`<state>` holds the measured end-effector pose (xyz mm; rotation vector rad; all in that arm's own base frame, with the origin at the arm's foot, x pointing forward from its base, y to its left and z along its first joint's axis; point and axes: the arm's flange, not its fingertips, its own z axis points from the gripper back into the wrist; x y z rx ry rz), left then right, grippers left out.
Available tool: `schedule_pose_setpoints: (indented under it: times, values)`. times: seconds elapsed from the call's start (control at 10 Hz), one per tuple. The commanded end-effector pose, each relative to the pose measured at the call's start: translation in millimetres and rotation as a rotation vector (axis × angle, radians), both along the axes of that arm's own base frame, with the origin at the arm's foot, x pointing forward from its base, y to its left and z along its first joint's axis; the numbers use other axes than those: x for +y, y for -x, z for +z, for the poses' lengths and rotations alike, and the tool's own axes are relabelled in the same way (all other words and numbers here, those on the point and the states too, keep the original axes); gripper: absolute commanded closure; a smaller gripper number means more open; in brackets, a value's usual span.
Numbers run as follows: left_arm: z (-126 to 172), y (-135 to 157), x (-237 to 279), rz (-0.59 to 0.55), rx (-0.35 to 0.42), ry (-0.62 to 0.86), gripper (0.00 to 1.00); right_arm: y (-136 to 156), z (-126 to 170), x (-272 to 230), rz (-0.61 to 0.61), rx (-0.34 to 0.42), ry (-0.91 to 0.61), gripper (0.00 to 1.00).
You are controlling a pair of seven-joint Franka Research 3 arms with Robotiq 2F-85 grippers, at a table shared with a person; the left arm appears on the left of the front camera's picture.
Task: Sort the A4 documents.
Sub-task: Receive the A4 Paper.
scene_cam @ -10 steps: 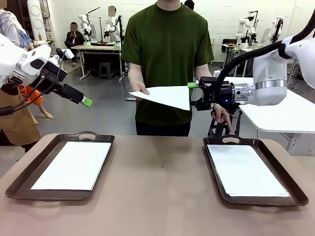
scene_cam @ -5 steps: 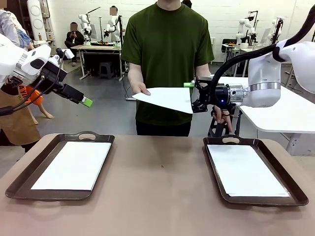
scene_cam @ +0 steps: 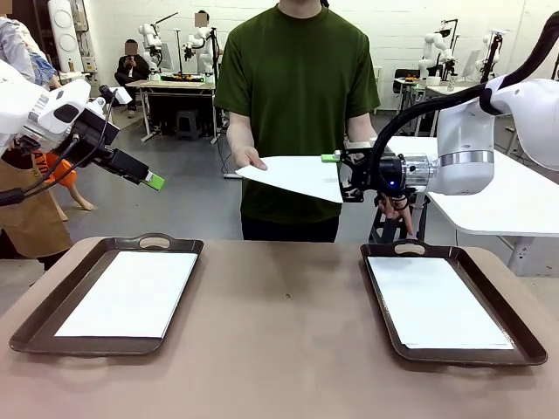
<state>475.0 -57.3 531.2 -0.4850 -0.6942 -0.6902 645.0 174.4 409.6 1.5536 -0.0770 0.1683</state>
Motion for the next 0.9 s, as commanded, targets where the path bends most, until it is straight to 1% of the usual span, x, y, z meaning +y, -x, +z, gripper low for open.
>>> schedule_pose_setpoints:
  times: [0.0, 0.1, 0.2, 0.3, 0.4, 0.5, 0.6, 0.7, 0.8]
  values:
    - [-0.3, 0.3, 1.2, -0.003, -0.005, 0.008, 0.00, -11.3, -0.2, 10.7, -0.006, 0.040, -0.034, 0.38]
    - [-0.3, 0.3, 1.2, -0.003, -0.005, 0.008, 0.00, -12.0, -1.1, 12.5, -0.005, 0.045, -0.038, 0.50]
    - [-0.3, 0.3, 1.2, -0.003, -0.005, 0.008, 0.00, -12.6, -1.3, 13.3, -0.005, 0.045, -0.038, 0.55]
    - [-0.3, 0.3, 1.2, -0.003, -0.005, 0.008, 0.00, -12.7, -1.6, 13.1, -0.006, 0.046, -0.039, 0.68]
    - [-0.3, 0.3, 1.2, -0.003, -0.005, 0.008, 0.00, -13.7, -2.6, 12.6, -0.009, 0.049, -0.040, 0.73]
    - [-0.3, 0.3, 1.2, -0.003, -0.005, 0.008, 0.00, -14.3, -2.9, 12.8, -0.012, 0.047, -0.037, 0.85]
    - [-0.3, 0.3, 1.2, -0.003, -0.005, 0.008, 0.00, -14.6, -2.8, 12.8, -0.012, 0.049, -0.038, 0.91]
    - [-0.3, 0.3, 1.2, -0.003, -0.005, 0.008, 0.00, -15.0, -3.0, 12.8, -0.012, 0.047, -0.035, 1.00]
    - [-0.3, 0.3, 1.2, -0.003, -0.005, 0.008, 0.00, -15.1, -3.1, 12.7, -0.014, 0.042, -0.028, 1.00]
